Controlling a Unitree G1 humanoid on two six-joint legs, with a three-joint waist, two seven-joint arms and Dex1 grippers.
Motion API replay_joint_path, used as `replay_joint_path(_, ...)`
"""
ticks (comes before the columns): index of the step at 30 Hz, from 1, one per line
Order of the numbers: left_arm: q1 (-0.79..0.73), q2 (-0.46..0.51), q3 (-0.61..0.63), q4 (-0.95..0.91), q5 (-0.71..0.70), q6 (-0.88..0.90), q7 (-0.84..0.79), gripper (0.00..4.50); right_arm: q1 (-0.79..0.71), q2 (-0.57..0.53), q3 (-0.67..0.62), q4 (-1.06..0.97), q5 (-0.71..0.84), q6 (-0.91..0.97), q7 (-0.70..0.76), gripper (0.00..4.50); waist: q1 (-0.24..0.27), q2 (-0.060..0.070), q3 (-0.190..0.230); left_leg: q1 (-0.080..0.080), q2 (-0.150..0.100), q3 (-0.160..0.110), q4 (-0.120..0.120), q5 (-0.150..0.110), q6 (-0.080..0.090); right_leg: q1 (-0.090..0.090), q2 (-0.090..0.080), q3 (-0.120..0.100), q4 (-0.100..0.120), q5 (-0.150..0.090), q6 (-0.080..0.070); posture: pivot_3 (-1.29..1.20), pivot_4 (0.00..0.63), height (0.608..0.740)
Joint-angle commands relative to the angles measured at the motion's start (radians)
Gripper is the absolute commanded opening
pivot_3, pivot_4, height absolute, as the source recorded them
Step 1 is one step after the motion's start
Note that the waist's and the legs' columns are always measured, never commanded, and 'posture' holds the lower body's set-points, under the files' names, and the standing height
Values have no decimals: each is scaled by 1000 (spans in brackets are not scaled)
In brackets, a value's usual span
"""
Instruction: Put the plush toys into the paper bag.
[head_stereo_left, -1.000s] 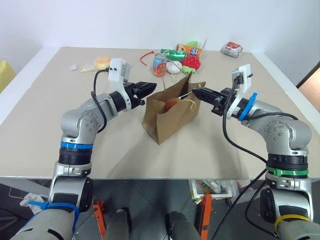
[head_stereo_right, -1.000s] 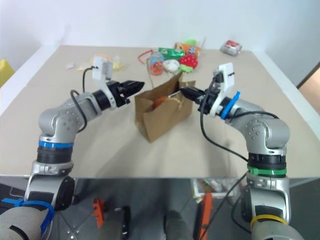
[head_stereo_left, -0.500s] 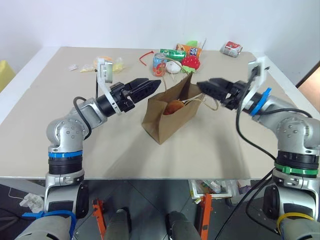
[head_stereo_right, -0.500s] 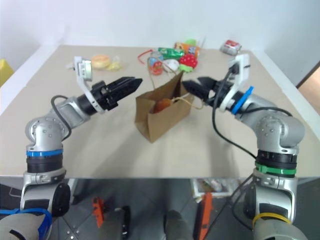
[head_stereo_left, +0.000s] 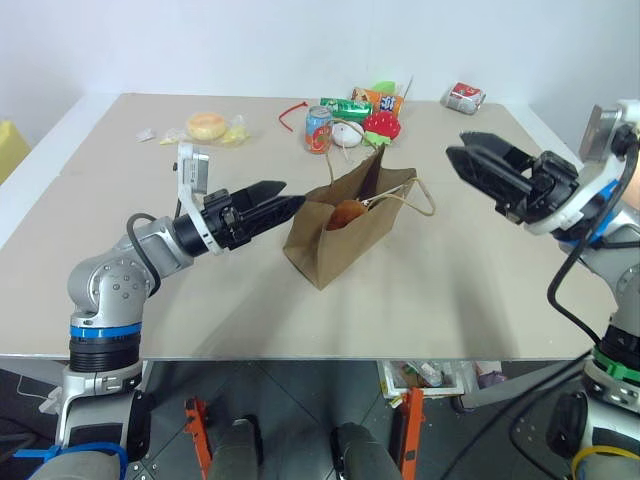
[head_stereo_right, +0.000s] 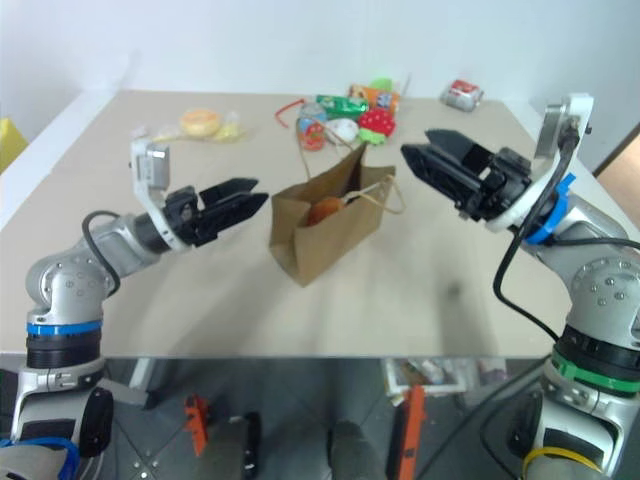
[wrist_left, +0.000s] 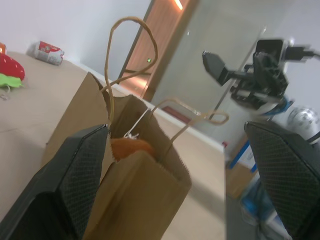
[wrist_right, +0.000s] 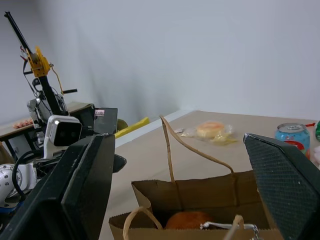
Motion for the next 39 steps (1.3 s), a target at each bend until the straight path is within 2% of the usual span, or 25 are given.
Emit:
replay_joint_path(1,81,111,-29,-35,147,-196,-163,4500,182,-113,-84,-212,112,63,73,3866,0,0,0,0,0,0,0,0,0,0,0,0,0,0,-1,0,150,740)
replay_joint_path(2,97,124,-34,-38,167,-223,-182,4500,205,-119,-94,-224,121,68,74,3353,1,0,0,0,0,0,-1,0,0,0,0,0,0,-1,-1,0,150,740)
replay_joint_path(3,126,150,-47,-48,193,-258,-219,4500,240,-125,-100,-246,140,75,80,3353,1,0,0,0,0,0,-1,0,0,0,0,0,0,-2,-3,0,150,740)
replay_joint_path(4,153,173,-61,-57,220,-288,-251,4500,273,-131,-102,-268,154,78,87,2784,1,0,0,0,1,0,-1,-1,-1,0,-1,0,0,-4,-7,0,150,740)
replay_joint_path(5,176,192,-74,-64,243,-315,-285,4500,303,-135,-99,-290,160,80,95,2614,1,0,0,0,1,0,0,-1,-1,0,-1,0,0,-4,-7,0,150,740)
replay_joint_path(7,198,205,-88,-68,266,-346,-317,4500,335,-132,-83,-314,177,78,93,1798,0,0,0,2,1,1,0,-1,-1,1,-2,-1,0,-5,-6,0,150,740)
replay_joint_path(9,206,205,-101,-64,275,-366,-326,4500,349,-120,-55,-332,193,68,94,1334,1,0,0,2,1,2,0,-1,-2,1,-3,-1,0,-4,-7,0,150,740)
replay_joint_path(10,209,203,-105,-60,283,-376,-331,4500,355,-116,-43,-340,198,61,95,789,1,0,0,2,1,3,0,-1,-2,1,-3,-1,0,-4,-7,0,150,740)
replay_joint_path(13,206,164,-122,-21,323,-426,-307,4500,359,-102,102,-355,92,33,78,43,1,0,0,2,1,3,0,-2,-2,1,-4,-2,0,-3,-9,0,150,740)
replay_joint_path(17,178,105,-134,47,369,-485,-256,4500,307,-90,321,-270,-151,-31,-12,43,1,-1,0,2,1,3,1,-2,-2,1,-5,-2,0,-3,-9,0,150,740)
replay_joint_path(23,106,33,-165,181,440,-567,-218,4500,154,18,500,-75,-374,-174,-76,43,0,-1,0,0,1,5,2,-1,-1,-2,-5,-3,0,-2,-9,0,150,740)
replay_joint_path(31,19,-49,-194,261,444,-589,-227,4500,61,131,564,16,-449,-231,-93,43,2,-1,0,-2,1,2,0,0,0,-2,-2,-3,0,0,-3,0,150,740)
replay_joint_path(39,-20,-93,-219,256,436,-573,-241,4500,56,188,563,10,-471,-224,-123,43,2,-1,0,-4,1,-1,1,0,0,-2,0,-3,0,0,-2,0,150,740)
